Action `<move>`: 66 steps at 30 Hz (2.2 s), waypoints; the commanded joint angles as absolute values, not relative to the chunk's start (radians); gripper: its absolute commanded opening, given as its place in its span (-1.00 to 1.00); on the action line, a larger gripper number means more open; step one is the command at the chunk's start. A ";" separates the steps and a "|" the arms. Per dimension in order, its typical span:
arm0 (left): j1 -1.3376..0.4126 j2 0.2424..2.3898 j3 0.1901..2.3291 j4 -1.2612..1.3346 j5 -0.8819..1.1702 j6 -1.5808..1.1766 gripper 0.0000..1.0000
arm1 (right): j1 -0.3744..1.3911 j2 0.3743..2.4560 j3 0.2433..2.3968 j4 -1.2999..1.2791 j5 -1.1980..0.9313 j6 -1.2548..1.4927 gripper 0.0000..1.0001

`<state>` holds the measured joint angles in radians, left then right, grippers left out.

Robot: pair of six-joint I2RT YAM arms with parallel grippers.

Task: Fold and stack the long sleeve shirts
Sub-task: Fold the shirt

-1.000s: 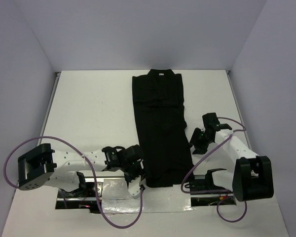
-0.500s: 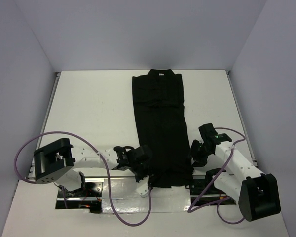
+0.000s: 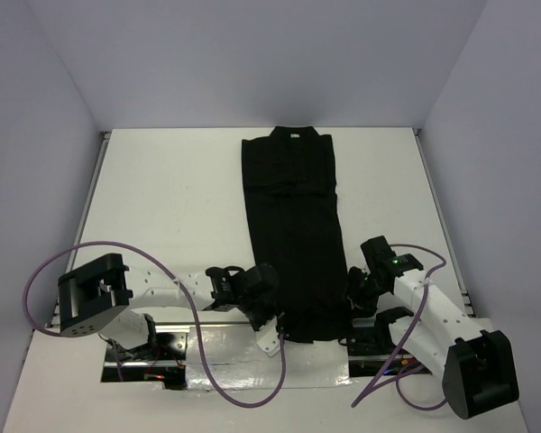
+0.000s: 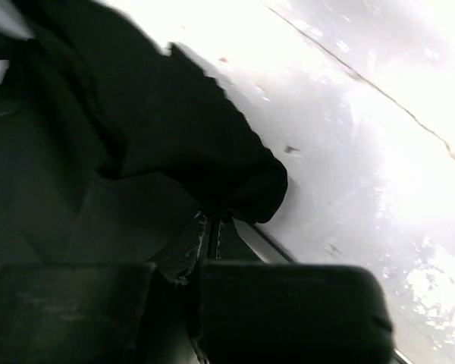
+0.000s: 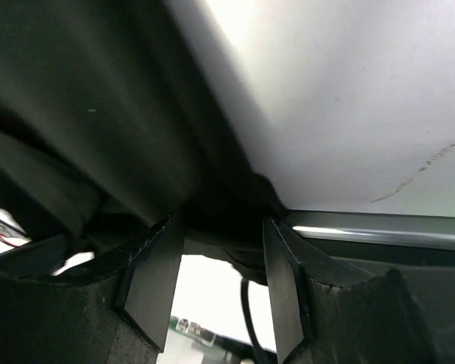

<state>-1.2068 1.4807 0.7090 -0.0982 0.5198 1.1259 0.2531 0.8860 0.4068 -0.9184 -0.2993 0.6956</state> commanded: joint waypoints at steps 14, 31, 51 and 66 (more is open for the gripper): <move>-1.138 1.378 0.725 -0.099 0.526 0.895 -1.00 | 0.278 0.930 0.409 -0.885 -0.310 0.646 -1.00; -0.579 1.514 1.218 -0.227 0.710 0.320 -1.00 | 0.141 1.297 0.995 -0.848 -0.451 0.486 -1.00; -0.408 1.855 1.522 -0.232 0.468 0.348 -1.00 | 0.063 1.933 1.594 -0.819 -0.454 0.463 -1.00; -0.388 2.008 1.555 -0.141 0.379 0.434 -0.96 | 0.040 2.121 1.769 -0.830 -0.377 0.502 -0.89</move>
<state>-0.3981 1.9732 1.5150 -0.1894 0.4274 0.3904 0.0654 2.0987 1.7058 -0.8326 -0.4332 0.4904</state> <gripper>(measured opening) 0.032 0.044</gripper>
